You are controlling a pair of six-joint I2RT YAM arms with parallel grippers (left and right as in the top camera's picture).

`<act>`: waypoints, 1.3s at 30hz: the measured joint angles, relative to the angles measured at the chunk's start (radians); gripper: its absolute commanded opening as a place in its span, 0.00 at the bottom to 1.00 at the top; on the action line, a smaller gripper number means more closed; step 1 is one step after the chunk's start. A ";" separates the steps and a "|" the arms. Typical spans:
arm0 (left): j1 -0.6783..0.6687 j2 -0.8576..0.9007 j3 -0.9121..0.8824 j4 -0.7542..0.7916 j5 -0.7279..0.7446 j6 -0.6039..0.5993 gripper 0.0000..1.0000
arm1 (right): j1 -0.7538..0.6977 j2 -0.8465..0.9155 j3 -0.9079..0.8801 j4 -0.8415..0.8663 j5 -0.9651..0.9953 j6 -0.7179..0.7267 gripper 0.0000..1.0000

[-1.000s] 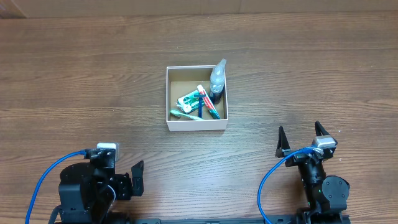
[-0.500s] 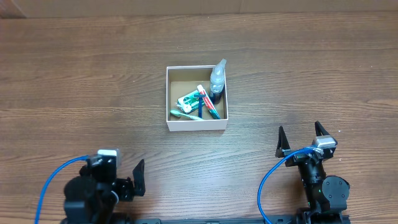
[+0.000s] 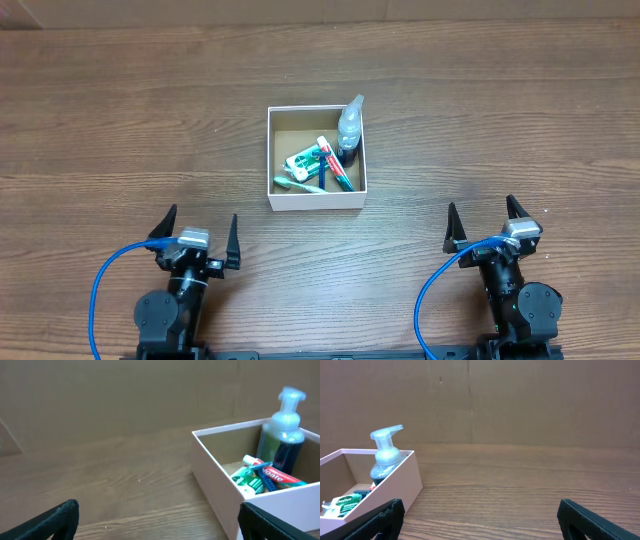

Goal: Pack container

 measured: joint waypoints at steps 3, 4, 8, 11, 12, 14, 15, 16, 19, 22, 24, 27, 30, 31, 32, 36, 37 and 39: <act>0.000 0.001 -0.001 0.003 -0.002 0.014 1.00 | 0.000 0.000 0.000 0.000 0.000 0.000 1.00; 0.000 0.001 -0.001 0.003 -0.002 0.015 1.00 | 0.000 0.000 0.000 0.000 0.001 0.000 1.00; 0.000 0.001 -0.001 0.004 -0.002 0.018 1.00 | 0.000 0.000 0.000 0.000 0.000 0.000 1.00; 0.000 0.001 -0.001 0.004 -0.002 0.018 1.00 | 0.000 0.000 0.000 0.000 0.000 0.000 1.00; 0.000 0.001 -0.001 0.004 -0.002 0.018 1.00 | 0.000 0.000 0.000 0.000 0.000 0.000 1.00; 0.000 0.001 -0.001 0.004 -0.002 0.018 1.00 | 0.000 0.000 0.000 0.000 0.000 0.000 1.00; 0.000 0.001 -0.001 0.004 -0.002 0.018 1.00 | 0.000 0.000 0.000 0.000 0.001 0.000 1.00; 0.000 0.001 -0.001 0.004 -0.002 0.018 1.00 | 0.000 0.000 0.000 0.000 0.000 0.000 1.00; 0.000 0.001 -0.001 0.004 -0.002 0.018 1.00 | 0.000 0.000 0.000 0.000 0.000 0.000 1.00; 0.000 0.001 -0.001 0.004 -0.002 0.018 1.00 | 0.000 0.000 0.000 0.000 0.000 0.000 1.00; 0.000 0.001 -0.001 0.004 -0.002 0.018 1.00 | 0.000 0.000 0.000 0.000 0.000 0.000 1.00; 0.000 0.001 -0.001 0.004 -0.002 0.018 1.00 | 0.000 0.000 0.000 0.000 0.000 0.000 1.00; 0.000 0.001 -0.001 0.004 -0.002 0.018 1.00 | 0.000 0.000 0.000 0.000 0.000 0.000 1.00; 0.000 0.001 -0.001 0.004 -0.002 0.018 1.00 | 0.000 0.000 0.000 0.000 0.000 0.000 1.00; 0.000 0.001 -0.001 0.004 -0.002 0.018 1.00 | 0.000 0.000 0.000 0.000 0.000 0.000 1.00; 0.000 0.001 -0.001 0.004 -0.002 0.019 1.00 | 0.000 0.000 0.000 0.000 0.000 0.000 1.00; 0.000 0.001 -0.001 0.004 -0.002 0.019 1.00 | 0.000 0.000 0.000 0.000 0.000 0.000 1.00; 0.000 0.001 -0.001 0.004 -0.002 0.020 1.00 | 0.000 0.000 0.000 0.000 0.000 0.000 1.00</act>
